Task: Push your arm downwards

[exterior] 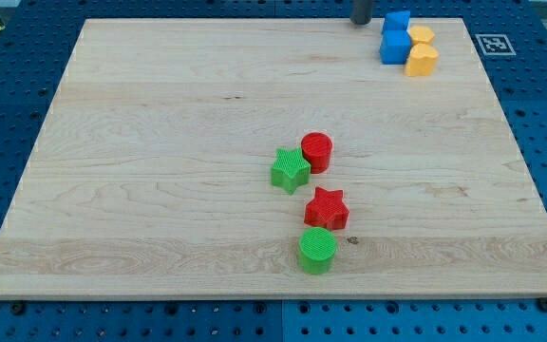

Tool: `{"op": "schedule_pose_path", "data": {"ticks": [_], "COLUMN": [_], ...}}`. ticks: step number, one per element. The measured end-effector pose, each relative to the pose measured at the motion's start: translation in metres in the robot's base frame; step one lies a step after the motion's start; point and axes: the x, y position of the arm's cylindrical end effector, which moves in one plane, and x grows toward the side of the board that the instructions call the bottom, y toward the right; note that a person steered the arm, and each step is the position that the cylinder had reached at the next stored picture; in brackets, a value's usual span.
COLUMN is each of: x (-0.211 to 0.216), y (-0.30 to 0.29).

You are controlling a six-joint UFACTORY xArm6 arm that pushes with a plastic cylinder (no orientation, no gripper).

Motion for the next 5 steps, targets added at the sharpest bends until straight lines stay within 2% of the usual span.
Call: {"op": "schedule_pose_path", "data": {"ticks": [5], "x": [0.0005], "y": [-0.0059]}}
